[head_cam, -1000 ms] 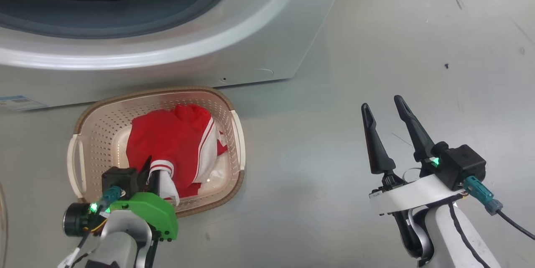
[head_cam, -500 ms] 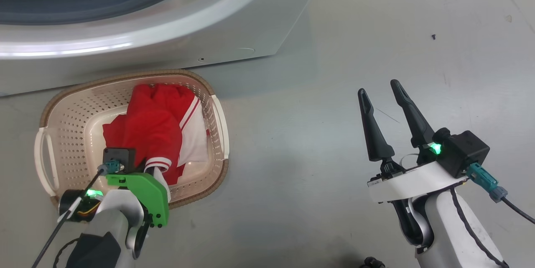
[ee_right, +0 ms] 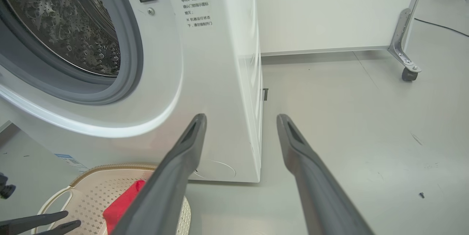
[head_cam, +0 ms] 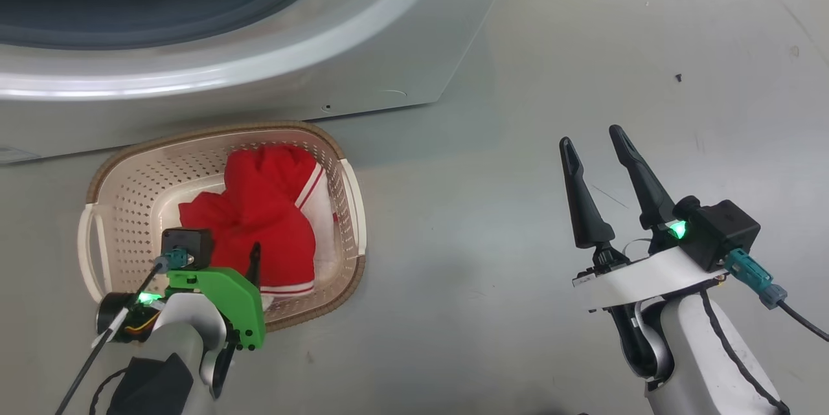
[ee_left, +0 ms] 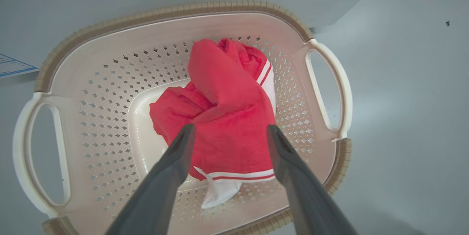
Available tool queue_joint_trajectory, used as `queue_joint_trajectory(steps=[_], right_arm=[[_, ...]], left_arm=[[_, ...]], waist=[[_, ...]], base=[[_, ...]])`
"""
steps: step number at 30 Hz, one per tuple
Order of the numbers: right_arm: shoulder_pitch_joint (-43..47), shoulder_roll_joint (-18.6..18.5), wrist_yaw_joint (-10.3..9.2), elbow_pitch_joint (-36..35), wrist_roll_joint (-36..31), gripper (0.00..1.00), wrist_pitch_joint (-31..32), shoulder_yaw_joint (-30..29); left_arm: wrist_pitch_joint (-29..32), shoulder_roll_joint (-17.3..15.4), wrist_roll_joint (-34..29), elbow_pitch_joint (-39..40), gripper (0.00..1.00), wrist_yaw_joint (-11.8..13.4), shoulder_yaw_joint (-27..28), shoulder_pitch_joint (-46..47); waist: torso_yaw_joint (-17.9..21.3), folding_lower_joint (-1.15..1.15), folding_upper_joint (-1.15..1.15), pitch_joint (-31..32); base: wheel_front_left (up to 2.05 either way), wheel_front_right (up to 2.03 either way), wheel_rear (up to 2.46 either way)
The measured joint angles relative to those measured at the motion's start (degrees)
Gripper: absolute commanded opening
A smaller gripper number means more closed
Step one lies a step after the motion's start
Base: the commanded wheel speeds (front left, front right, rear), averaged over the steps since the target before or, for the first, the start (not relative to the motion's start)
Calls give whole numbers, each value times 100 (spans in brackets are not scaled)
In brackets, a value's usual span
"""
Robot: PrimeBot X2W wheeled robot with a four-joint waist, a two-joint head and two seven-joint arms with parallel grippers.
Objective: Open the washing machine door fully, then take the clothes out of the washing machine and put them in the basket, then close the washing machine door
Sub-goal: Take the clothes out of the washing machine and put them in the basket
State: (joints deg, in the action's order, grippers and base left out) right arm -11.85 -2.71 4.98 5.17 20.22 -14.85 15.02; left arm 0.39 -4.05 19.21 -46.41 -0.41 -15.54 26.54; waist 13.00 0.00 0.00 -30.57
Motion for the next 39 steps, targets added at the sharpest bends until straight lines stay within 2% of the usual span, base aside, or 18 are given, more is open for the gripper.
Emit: queue_joint_trajectory(steps=[7,15,30,39], right_arm=[[2,-1,0,144,-37,100,0,-115],[199,-1,-10,372,-181,100,0,-346],[677,-60,-59,519,-320,100,0,-587],[971,-52,-59,564,-339,100,0,-565]], left_arm=[[-537,120,102,18,100,-47,60,5],[-1418,148,224,407,100,-44,176,-15],[-1468,168,-19,1629,100,-11,26,-377],[-1482,146,-107,2370,100,122,53,-961]], waist=[[-157,0,0,283],[-416,0,0,806],[-967,0,0,1735],[-1161,0,0,2301]], base=[[0,0,0],[0,0,0],[0,0,0],[0,0,0]])
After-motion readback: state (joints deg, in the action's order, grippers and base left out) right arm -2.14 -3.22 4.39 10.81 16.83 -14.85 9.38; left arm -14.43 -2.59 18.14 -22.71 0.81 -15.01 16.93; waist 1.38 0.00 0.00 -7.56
